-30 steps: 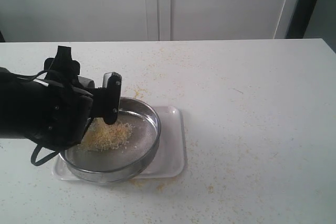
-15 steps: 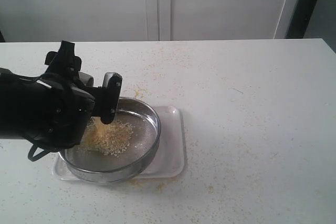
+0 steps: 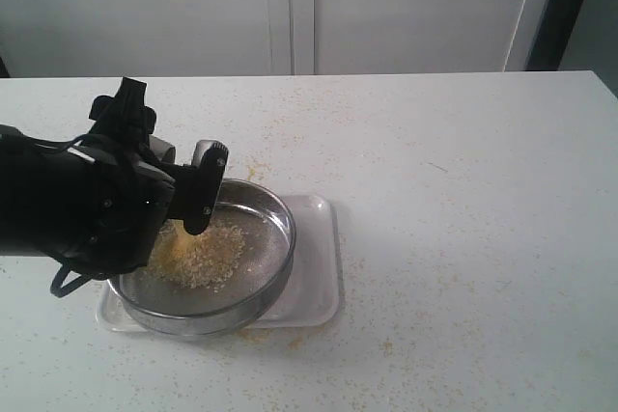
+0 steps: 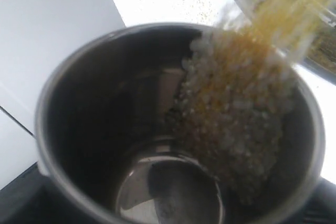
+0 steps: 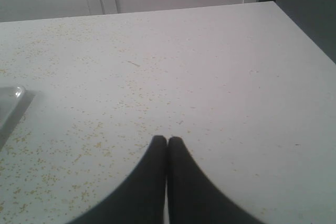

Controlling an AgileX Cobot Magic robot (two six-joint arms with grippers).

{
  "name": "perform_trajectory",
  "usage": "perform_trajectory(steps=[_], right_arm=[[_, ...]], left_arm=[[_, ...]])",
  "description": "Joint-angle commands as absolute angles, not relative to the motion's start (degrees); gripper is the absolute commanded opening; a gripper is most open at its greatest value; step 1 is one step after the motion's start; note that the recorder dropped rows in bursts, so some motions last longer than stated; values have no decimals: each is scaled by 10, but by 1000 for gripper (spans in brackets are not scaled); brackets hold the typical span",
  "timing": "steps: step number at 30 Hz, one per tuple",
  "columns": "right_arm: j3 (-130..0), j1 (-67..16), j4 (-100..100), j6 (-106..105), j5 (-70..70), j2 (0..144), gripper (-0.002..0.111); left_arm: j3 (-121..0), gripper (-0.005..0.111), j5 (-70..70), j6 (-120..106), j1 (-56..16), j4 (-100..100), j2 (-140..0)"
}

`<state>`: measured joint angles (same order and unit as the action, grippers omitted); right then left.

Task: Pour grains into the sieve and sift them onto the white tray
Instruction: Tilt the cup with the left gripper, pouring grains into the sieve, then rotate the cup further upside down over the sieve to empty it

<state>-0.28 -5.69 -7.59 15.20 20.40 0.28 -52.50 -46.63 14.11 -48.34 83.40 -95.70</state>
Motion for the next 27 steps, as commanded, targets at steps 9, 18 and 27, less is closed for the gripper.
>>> perform_trajectory(steps=[9,18,27], right_arm=[[0,-52,-77,153,195,0,0],[0,-52,-77,153,195,0,0],[0,-52,-77,153,195,0,0]], left_arm=[[-527,0,-476,48,-487,883,-954],[-527,0,-476,10,-487,938,-954],[-527,0,-448,10,-487,990,-954]])
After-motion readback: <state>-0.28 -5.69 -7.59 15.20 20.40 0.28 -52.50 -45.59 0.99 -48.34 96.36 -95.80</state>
